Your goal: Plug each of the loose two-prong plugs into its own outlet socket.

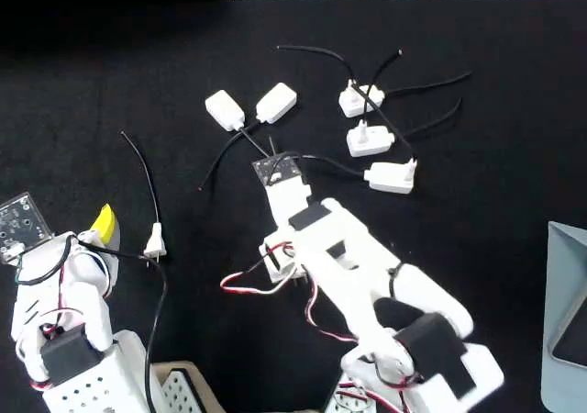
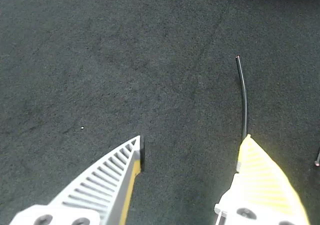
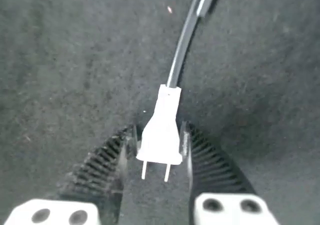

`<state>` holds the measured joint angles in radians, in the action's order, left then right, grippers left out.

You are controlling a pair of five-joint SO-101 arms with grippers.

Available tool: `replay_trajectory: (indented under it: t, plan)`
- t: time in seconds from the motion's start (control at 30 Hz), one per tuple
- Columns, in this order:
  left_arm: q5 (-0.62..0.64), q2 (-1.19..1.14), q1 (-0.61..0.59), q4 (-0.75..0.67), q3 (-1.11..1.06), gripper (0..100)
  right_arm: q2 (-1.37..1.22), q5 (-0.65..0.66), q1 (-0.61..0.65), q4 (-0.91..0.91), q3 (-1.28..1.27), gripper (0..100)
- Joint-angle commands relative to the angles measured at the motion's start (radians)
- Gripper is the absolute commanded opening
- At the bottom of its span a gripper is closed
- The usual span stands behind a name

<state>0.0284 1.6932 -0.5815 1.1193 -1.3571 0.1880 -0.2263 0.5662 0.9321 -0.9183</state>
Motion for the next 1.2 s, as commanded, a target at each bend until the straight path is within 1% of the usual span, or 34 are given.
replay_trajectory:
  t: [0.0,0.17,0.27,0.37,0.47,0.57,0.67,0.87,0.97,1.17]
  plan:
    - [0.008,0.003,-0.008,-0.02,0.004,31,-0.085,-0.009,-0.011,0.02,0.081,13.8]
    - [0.008,0.003,-0.008,-0.02,0.004,31,-0.053,0.0,-0.012,0.187,0.194,13.9]
    - [0.008,0.003,-0.008,-0.02,0.004,31,0.013,0.0,-0.009,0.241,0.225,13.9]
    - [0.008,0.003,-0.008,-0.02,0.004,31,0.09,0.023,0.008,0.244,0.219,13.9]
    - [0.008,0.003,-0.008,-0.021,0.004,31,0.125,0.026,0.068,0.236,0.185,13.9]
    - [0.008,0.003,-0.008,-0.021,0.004,31,0.104,0.025,0.11,0.209,0.15,13.9]
    - [0.008,0.003,-0.008,-0.021,0.004,31,0.044,0.025,0.107,0.163,0.125,13.9]
    - [0.008,0.003,-0.008,-0.02,0.002,31,-0.114,0.034,0.04,0.14,0.114,13.9]
    - [0.008,0.003,-0.008,-0.021,0.002,31,-0.16,0.037,-0.018,0.14,0.119,13.9]
    - [0.008,0.003,-0.008,-0.021,0.002,31,-0.168,0.117,-0.124,0.143,0.114,13.6]
